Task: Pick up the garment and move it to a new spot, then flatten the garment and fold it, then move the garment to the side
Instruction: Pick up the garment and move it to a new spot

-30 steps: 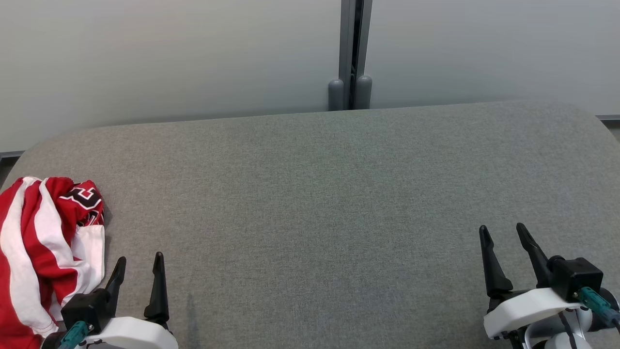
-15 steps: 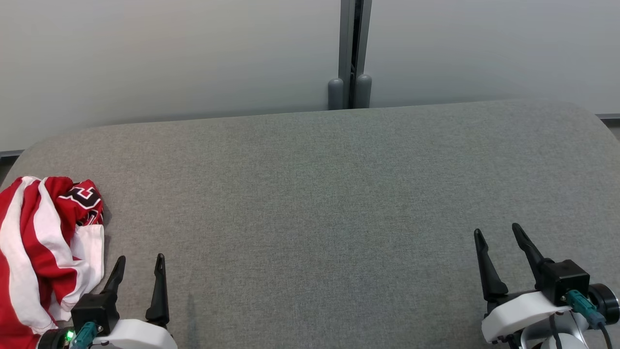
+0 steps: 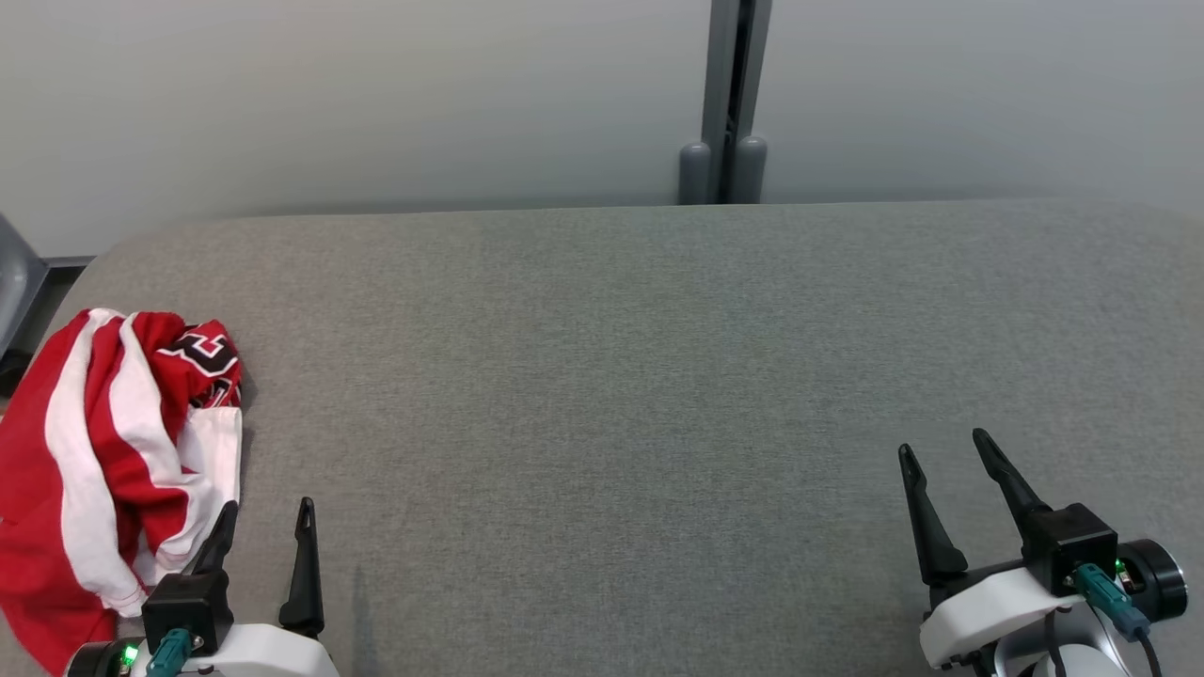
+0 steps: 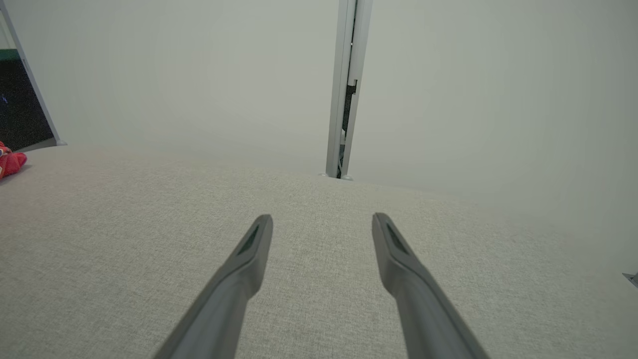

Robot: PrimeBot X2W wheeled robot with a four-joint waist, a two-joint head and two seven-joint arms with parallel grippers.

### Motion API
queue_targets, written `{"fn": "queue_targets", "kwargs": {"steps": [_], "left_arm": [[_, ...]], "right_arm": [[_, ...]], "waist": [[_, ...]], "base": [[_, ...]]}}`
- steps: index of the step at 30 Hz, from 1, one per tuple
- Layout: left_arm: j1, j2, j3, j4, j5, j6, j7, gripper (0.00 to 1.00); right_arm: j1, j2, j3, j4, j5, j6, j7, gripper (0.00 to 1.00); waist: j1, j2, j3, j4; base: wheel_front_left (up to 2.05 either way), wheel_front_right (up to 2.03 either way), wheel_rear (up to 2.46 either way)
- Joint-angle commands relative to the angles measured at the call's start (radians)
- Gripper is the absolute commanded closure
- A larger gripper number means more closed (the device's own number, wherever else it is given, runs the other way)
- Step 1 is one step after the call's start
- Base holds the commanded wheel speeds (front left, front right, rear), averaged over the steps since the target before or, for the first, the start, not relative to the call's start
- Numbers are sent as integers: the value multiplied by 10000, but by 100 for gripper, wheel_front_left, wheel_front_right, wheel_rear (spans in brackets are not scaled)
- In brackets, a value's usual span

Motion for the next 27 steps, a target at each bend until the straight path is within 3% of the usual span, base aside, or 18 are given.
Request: {"fn": "queue_targets", "kwargs": {"steps": [1, 20, 27], "left_arm": [[-33, 55, 59, 15, -10, 72, -50, 0], [82, 49, 636, 178, -263, 311, -36, 0], [97, 42, 629, 160, -335, 262, -36, 0]], "right_arm": [[-38, -37, 52, -46, 42, 19, -72, 0], [-279, -40, 1060, 203, 195, 11, -63, 0], [-405, -45, 1271, 325, 224, 11, -63, 0]], "waist": [[0, 0, 97, 316], [0, 0, 368, 3198], [0, 0, 425, 3541]], "base": [[0, 0, 0], [0, 0, 0], [0, 0, 0]]}}
